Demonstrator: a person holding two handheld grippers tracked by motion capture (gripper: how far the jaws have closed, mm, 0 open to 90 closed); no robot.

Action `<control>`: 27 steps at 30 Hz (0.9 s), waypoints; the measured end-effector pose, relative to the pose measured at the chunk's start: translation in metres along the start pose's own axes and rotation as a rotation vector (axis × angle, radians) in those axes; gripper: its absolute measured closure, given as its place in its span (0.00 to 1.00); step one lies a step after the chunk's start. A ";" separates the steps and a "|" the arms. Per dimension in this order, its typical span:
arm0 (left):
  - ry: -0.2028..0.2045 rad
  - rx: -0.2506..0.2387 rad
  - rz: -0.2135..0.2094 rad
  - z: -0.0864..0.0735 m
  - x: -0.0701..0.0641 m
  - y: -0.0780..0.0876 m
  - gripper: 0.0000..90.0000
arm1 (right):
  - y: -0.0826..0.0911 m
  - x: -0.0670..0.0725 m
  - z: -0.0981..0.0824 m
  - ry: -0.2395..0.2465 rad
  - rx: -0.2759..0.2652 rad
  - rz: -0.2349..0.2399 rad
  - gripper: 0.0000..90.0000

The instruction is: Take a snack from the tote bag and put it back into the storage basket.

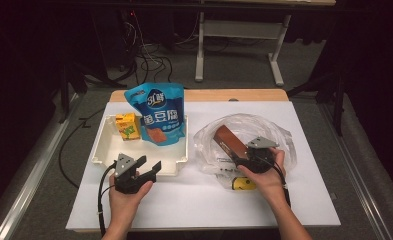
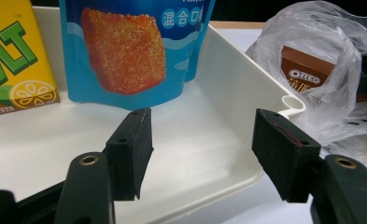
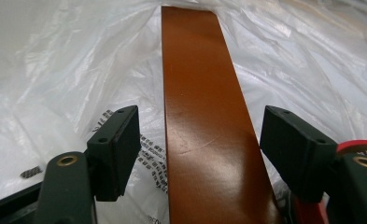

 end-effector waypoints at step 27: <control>0.007 0.003 -0.015 -0.001 -0.002 -0.001 0.43 | -0.006 0.007 -0.048 -0.110 0.123 0.046 0.44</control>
Point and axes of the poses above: each handheld gripper's, and its own axes: y roughly backward along the jaws, z roughly out of its top, x roughly to its left, the point moved 8 cm from there along -y, roughly forward along the jaws, and after that the axes turned 2 degrees about -x, right-handed, at the moved point
